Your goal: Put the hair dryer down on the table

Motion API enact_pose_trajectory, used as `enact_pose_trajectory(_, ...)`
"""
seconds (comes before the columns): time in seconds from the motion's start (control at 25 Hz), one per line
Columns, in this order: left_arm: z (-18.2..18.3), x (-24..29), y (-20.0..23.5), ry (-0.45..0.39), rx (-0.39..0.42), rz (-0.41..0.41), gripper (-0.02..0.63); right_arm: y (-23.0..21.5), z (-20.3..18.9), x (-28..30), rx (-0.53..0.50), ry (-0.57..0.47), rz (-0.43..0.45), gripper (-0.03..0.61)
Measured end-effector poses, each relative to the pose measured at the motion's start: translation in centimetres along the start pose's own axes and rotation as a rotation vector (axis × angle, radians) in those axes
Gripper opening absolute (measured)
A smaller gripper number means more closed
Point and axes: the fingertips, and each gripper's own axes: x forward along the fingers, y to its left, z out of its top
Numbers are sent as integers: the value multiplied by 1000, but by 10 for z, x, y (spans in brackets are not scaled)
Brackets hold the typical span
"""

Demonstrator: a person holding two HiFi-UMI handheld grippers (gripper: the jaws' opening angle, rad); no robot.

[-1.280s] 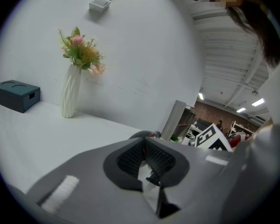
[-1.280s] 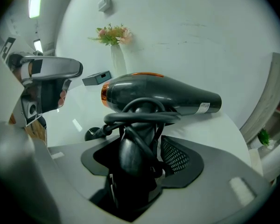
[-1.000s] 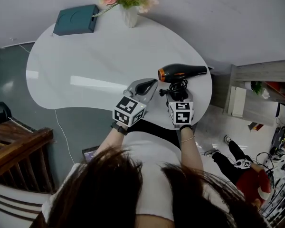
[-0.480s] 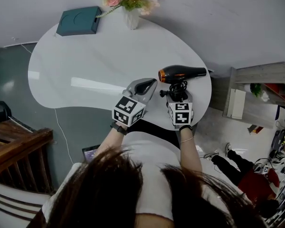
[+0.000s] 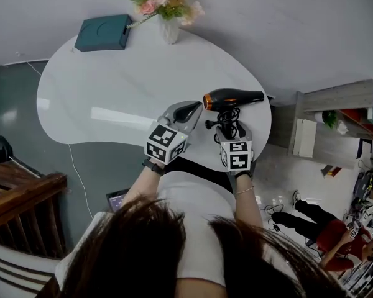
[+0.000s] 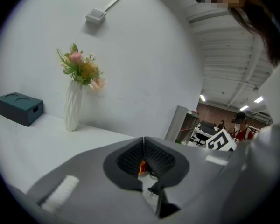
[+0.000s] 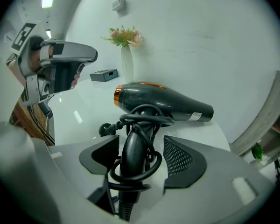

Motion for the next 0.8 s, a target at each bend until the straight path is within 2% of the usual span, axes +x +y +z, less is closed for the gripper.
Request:
enact_pose_trajectory(0.36,29,6,-19,-48,56,-40,63,-13,23,-42,14,-96,-33,270)
enact_pose_trajectory(0.56,52,8,-26,-84,88,-53,63,-33,60,-70,34,-206,-65,268)
enact_pose_trajectory(0.8,84,4,-29,-138,127,-46,63,-53,116,-101,5,-338,-94,268)
